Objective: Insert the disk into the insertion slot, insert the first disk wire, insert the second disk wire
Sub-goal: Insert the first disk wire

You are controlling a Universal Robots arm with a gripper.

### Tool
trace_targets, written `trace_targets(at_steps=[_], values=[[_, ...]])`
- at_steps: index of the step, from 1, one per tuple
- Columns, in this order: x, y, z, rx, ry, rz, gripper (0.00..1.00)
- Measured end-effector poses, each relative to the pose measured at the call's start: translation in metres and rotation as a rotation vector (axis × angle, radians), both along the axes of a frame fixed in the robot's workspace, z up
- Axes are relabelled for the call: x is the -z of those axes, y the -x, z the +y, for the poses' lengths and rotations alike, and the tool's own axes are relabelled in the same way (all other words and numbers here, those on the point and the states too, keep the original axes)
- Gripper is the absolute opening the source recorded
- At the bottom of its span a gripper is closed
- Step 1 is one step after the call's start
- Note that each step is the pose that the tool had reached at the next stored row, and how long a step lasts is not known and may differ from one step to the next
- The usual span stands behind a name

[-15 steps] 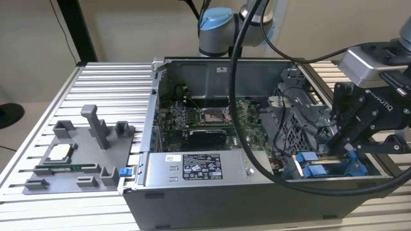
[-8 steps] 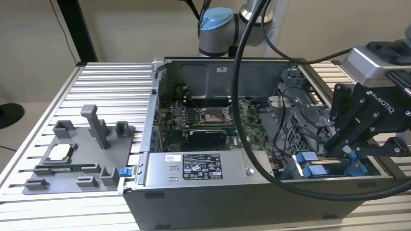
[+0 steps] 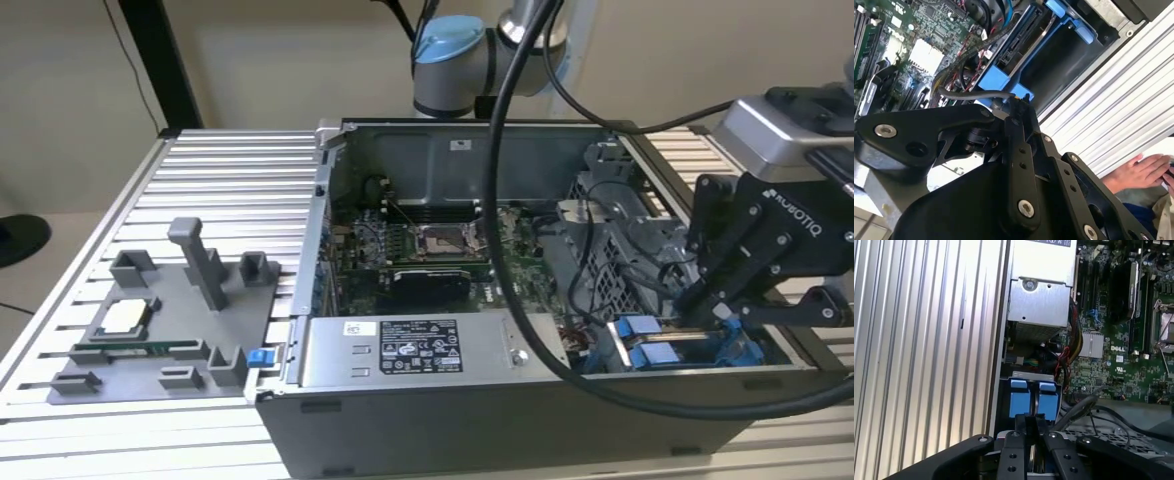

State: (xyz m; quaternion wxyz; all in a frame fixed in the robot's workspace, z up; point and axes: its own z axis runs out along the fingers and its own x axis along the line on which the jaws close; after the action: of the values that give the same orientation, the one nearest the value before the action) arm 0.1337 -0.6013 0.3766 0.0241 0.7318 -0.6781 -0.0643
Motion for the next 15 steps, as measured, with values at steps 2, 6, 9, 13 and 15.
trace_targets(at_steps=[2, 6, 9, 13, 15], values=[[0.0001, -0.001, -0.0024, 0.0, -0.0001, 0.0026, 0.0], [0.0001, -0.0037, -0.0073, 0.0, -0.0001, 0.0108, 0.0], [0.0003, -0.0053, -0.0096, 0.0, -0.0001, 0.0169, 0.0], [0.0002, -0.0054, -0.0097, 0.0, -0.0001, 0.019, 0.0], [0.0005, -0.0054, -0.0098, 0.0, -0.0001, 0.0199, 0.0]])
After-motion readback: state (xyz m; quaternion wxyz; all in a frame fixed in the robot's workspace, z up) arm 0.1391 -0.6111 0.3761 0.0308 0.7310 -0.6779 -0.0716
